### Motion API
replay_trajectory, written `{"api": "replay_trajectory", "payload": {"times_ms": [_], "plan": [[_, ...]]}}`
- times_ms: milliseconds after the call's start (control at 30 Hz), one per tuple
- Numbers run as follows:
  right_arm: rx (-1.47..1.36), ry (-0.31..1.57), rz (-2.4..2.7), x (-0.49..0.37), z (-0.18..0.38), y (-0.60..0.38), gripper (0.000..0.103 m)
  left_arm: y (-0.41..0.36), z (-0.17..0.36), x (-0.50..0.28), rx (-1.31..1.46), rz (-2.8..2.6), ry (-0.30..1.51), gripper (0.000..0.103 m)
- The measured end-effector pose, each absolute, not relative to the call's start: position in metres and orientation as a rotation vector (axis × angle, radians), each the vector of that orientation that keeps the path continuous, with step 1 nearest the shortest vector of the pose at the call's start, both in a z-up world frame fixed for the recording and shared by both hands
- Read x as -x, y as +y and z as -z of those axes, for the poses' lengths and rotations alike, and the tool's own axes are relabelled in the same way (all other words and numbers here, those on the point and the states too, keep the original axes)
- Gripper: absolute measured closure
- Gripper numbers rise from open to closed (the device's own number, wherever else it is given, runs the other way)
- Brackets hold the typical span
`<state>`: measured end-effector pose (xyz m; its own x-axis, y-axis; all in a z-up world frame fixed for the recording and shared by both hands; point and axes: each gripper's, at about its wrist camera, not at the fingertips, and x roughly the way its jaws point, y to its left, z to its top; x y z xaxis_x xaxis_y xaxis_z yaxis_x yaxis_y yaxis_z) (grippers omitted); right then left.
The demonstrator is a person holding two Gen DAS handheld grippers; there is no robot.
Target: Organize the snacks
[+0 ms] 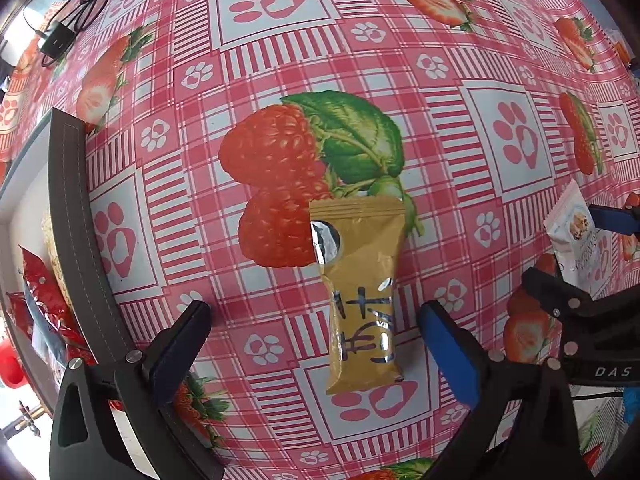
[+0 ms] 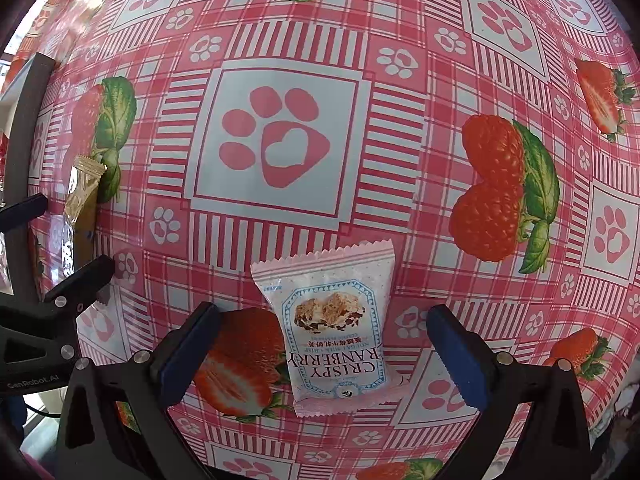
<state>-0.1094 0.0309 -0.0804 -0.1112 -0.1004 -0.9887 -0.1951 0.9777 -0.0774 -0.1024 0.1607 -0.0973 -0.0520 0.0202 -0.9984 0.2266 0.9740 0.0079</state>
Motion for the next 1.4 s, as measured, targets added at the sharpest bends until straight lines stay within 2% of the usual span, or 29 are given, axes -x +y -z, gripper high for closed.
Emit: {"api": "replay_trajectory", "payload": {"times_ms": [1400], "plan": [[0.225, 1.669, -0.088, 0.114, 0.078, 0.031, 0.0, 0.173, 0.087, 0.11, -0.139, 0.117, 1.615, 0.0]]}}
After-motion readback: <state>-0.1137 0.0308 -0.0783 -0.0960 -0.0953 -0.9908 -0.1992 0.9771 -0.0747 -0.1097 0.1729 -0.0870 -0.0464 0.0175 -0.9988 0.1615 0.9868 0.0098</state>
